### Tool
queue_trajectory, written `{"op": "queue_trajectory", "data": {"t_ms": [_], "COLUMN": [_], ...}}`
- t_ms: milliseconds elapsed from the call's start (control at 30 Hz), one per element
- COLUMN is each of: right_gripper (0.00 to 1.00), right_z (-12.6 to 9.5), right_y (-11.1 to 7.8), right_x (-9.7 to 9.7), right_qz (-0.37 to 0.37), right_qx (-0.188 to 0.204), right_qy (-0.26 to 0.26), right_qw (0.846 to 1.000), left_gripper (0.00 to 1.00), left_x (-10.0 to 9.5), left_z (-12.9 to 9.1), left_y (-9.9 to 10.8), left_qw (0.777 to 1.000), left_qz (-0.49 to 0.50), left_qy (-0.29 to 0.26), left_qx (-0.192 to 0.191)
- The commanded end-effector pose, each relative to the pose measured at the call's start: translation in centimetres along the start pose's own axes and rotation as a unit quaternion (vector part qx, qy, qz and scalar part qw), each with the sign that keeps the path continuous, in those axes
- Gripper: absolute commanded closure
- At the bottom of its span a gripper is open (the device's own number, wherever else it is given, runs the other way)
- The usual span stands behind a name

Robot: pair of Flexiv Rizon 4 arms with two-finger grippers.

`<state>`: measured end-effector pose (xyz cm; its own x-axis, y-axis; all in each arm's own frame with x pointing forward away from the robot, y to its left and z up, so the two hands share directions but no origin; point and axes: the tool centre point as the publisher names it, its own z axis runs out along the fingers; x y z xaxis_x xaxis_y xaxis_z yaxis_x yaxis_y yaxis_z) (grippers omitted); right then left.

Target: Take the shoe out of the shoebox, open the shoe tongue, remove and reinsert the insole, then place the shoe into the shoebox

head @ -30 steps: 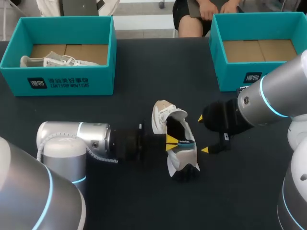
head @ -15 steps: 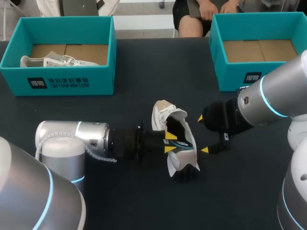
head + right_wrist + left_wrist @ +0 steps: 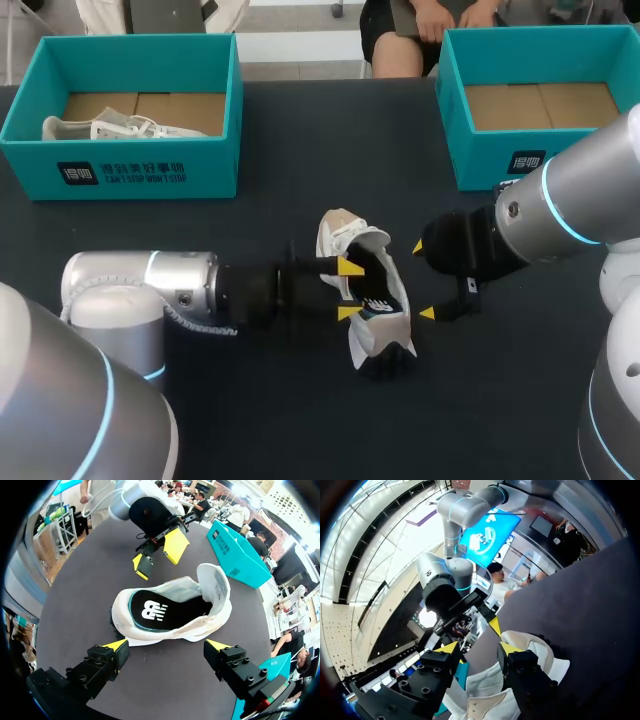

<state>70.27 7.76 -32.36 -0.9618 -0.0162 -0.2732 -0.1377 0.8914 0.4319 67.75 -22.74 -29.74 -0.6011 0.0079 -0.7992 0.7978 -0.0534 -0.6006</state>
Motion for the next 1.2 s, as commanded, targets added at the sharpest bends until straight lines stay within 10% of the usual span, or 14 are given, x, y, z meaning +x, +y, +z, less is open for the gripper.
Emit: {"op": "queue_trajectory", "data": {"t_ms": [33,333,500,867,1200], "right_gripper": [0.0,0.0,0.0,0.0,0.0], "right_z": [0.0,0.0,0.0,-0.6,-7.2], "right_y": [-0.1,-0.1,-0.1,-0.4,-1.6], "right_x": [0.1,0.1,0.1,0.0,-1.8], "right_qz": [0.0,0.0,0.0,0.001,0.006], "right_qx": [-0.001,-0.001,-0.001,-0.005,-0.027], "right_qy": [-0.001,-0.001,-0.001,0.013,0.045], "right_qw": [1.0,1.0,1.0,1.0,0.999], "left_gripper": [0.47,0.39,0.0,0.0,0.0], "left_x": [-0.4,-1.1,-1.8,-3.0,-3.0], "left_z": [-0.8,-1.7,-1.3,-1.2,-1.2], "left_y": [-0.7,-0.1,0.9,0.7,0.7], "left_qw": [1.0,0.996,0.982,0.97,0.97], "left_qz": [0.003,-0.019,-0.035,-0.029,-0.029], "left_qy": [0.004,0.087,0.186,0.24,0.24], "left_qx": [-0.006,-0.007,-0.016,-0.033,-0.033]}}
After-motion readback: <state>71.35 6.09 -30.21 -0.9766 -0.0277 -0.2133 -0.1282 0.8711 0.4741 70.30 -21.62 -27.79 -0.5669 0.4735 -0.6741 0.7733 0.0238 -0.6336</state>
